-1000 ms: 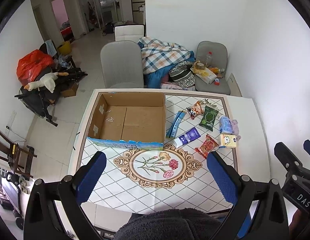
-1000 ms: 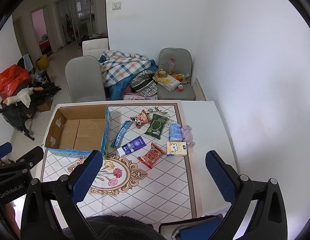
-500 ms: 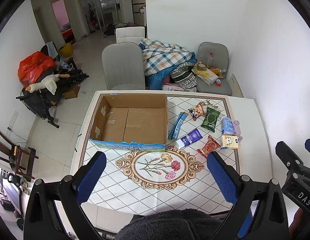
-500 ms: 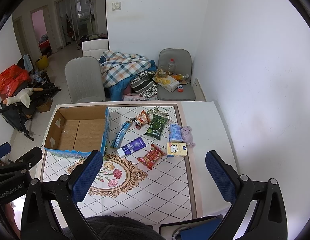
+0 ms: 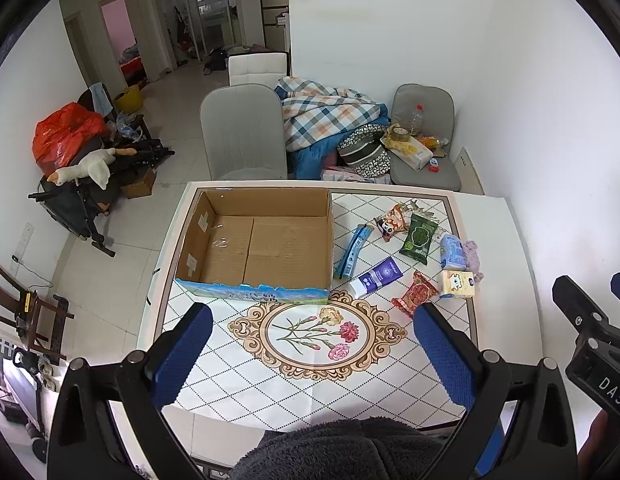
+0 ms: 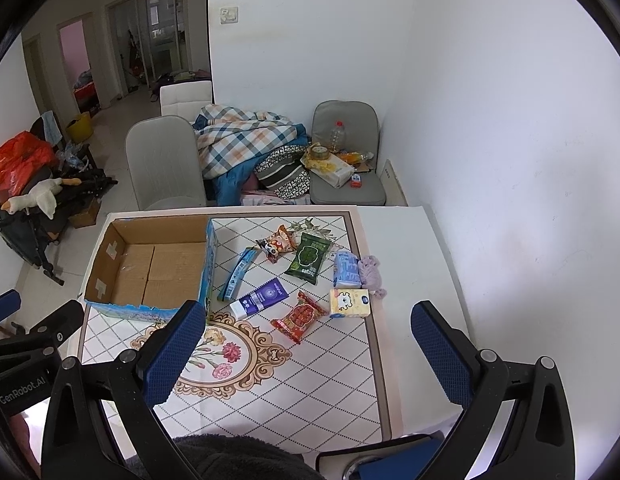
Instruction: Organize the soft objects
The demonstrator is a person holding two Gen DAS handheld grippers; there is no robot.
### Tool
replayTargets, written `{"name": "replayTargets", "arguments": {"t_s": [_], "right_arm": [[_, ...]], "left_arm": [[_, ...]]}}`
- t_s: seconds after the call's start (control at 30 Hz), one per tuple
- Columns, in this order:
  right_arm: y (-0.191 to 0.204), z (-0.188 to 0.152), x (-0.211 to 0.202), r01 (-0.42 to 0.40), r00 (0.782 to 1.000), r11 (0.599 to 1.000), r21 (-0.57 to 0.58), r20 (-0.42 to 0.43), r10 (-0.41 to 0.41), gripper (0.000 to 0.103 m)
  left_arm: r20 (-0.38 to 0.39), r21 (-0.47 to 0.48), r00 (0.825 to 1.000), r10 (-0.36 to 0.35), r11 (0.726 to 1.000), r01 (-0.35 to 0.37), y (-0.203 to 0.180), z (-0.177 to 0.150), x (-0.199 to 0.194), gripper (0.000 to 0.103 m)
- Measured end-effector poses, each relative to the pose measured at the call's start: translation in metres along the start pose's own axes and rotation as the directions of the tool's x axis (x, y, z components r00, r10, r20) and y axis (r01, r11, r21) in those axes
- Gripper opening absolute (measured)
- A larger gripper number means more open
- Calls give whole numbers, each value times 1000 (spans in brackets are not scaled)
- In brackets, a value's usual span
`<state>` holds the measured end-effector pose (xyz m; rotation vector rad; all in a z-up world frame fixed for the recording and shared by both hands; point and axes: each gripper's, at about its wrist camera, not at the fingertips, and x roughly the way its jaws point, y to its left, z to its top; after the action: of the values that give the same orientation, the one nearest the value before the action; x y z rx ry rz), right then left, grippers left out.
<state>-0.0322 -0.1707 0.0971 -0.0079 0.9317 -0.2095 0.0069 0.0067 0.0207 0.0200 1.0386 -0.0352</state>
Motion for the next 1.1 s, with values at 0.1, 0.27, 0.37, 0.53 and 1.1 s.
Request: {"name": "replayTargets", "arguments": {"t_s": [0.1,0.27,0.37,0.53,1.1], "right_arm": [[0,2,0,-4,1000,1000,0,4,4,103],[3,2,1,2,1000,1000,-8,9,-2,103],[4,0,1,5,1000,1000,-11,9,-5,103],[4,-1,1,7,1000,1000,-11,11,-7,103],[-39,-3,102,-34,982,991,133,-178,58,103]], "left_arm": [[-3,-3,1000,-3,1000,3,-2,1,1,103],[-3,-3,1000,-7,1000,7,-3,2,3,103],[-4,-1,1000,-7,1000,7,-4,2,3,103],[-4,-3,1000,-8,1000,8,-4,1,4,103],[-65,128,998,-11,992,19,-60,41,115,103]]}}
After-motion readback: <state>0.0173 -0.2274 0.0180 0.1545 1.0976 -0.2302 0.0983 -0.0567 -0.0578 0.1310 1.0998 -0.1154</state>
